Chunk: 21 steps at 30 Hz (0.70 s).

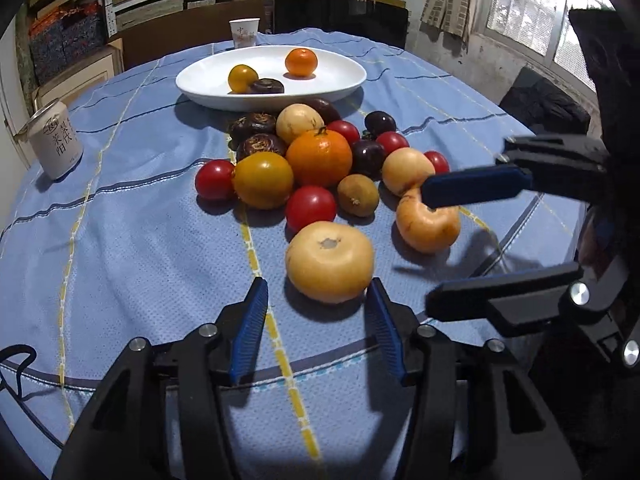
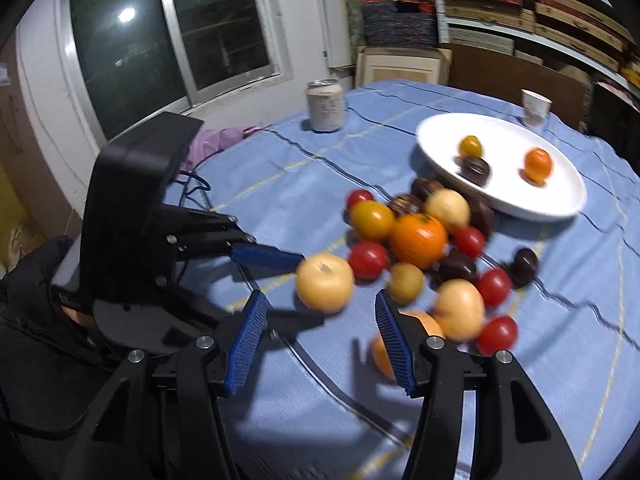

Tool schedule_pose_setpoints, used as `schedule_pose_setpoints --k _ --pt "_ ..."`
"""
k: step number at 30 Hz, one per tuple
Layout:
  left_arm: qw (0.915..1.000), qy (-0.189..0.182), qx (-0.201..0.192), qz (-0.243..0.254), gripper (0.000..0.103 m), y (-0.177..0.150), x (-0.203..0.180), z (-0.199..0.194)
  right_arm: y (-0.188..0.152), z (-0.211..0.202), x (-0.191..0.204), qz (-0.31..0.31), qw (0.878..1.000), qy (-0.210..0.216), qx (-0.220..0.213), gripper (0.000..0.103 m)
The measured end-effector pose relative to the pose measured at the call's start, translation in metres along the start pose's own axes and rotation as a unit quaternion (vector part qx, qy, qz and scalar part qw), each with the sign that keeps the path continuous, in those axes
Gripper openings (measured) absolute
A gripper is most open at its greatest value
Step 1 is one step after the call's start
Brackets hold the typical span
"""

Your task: Organize fruits

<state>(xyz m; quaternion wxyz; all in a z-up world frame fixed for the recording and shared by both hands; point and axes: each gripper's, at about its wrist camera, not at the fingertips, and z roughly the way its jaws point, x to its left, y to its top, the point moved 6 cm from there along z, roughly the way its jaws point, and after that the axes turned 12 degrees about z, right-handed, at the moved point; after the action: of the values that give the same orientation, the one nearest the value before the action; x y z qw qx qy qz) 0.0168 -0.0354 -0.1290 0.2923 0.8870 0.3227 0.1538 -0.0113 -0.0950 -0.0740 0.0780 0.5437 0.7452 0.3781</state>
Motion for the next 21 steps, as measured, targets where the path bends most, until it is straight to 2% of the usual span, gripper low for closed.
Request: schedule_pose_setpoints --k 2,6,12,15,21 --pt "0.9999 -0.001 -0.003 0.011 0.05 -0.001 -0.001 0.001 0.006 0.009 0.001 0.003 1.0 -0.001 0.007 0.055" --pt "0.9992 -0.012 -0.02 0.031 0.051 0.0 -0.001 0.003 0.008 0.029 -0.004 0.028 0.998 0.022 0.05 0.045" --pt "0.9981 -0.032 -0.025 0.047 0.051 0.004 -0.004 0.006 0.007 0.041 -0.013 0.038 0.996 0.024 0.076 0.044" --pt "0.9976 -0.03 -0.023 0.059 0.047 0.008 -0.01 0.008 0.006 0.044 -0.015 0.04 0.996 0.029 0.075 0.041" --pt "0.9973 -0.035 -0.028 0.058 0.044 0.011 -0.013 0.005 0.004 0.035 -0.018 0.042 0.996 0.03 0.067 0.04"
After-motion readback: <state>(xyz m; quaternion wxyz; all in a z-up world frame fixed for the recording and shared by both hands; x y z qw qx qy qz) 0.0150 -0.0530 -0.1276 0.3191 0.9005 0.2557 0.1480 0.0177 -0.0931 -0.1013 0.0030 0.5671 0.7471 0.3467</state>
